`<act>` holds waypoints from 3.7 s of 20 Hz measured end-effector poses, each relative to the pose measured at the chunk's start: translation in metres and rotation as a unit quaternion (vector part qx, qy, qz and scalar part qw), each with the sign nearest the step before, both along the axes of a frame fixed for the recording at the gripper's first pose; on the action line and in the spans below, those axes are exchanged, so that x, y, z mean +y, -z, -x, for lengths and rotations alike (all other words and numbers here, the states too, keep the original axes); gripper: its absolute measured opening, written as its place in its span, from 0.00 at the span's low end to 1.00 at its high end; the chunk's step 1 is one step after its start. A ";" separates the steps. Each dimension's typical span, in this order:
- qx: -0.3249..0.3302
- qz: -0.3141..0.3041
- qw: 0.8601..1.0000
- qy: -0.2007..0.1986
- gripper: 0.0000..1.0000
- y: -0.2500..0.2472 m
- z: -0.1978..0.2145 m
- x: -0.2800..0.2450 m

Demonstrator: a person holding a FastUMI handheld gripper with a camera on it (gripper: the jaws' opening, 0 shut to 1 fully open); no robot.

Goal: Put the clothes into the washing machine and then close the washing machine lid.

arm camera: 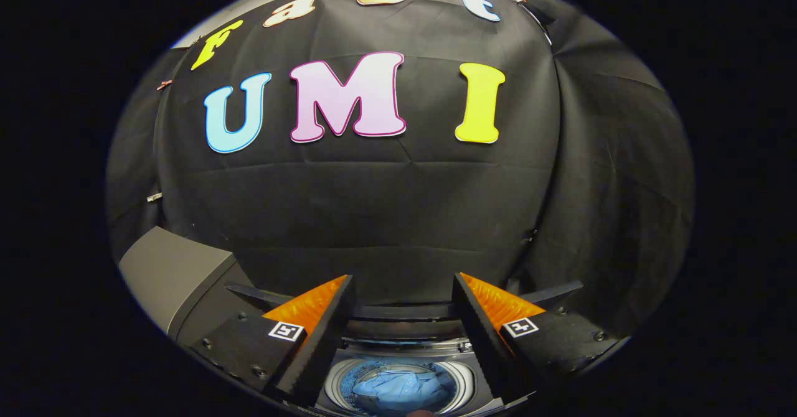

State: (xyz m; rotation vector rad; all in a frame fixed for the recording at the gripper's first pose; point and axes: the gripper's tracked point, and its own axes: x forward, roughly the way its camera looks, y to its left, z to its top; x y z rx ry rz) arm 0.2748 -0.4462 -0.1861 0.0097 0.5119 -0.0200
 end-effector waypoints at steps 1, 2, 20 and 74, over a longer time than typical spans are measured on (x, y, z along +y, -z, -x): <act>0.000 0.000 1.000 0.000 1.00 0.000 0.000 0.001; 0.000 -0.001 1.000 0.000 1.00 0.000 0.002 0.001; -0.010 -0.007 1.000 -0.016 1.00 0.002 0.035 0.001; -0.145 0.013 0.989 0.007 0.99 -0.142 0.085 0.124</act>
